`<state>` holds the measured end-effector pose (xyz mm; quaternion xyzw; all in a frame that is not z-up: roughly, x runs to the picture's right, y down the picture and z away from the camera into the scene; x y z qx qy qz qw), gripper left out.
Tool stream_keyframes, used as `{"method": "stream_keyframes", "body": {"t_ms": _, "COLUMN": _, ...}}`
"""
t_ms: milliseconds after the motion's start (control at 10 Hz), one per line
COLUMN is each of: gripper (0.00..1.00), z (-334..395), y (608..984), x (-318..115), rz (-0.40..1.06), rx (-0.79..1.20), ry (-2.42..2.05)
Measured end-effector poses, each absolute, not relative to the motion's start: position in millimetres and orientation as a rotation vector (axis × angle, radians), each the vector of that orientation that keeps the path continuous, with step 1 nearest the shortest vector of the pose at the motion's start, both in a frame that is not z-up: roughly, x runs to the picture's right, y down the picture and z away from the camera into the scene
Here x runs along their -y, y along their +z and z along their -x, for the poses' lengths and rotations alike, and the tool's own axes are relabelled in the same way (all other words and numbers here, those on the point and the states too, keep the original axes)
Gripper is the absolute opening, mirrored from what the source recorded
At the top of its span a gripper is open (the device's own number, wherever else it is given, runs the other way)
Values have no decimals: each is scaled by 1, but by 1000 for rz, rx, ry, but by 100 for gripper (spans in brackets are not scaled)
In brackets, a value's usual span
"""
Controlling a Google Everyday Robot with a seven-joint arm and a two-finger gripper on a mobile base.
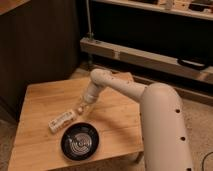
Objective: Place the bottle in the ceramic bowl
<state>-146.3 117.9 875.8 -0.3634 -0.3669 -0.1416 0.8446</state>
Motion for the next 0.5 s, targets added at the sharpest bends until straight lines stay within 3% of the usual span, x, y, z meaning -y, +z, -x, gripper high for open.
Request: {"method": "stream_keyframes", "body": {"t_ms": 500, "gripper": 65, "z": 152, "y": 884, "x": -117, "rz": 780, "rx": 771, "ry": -286}}
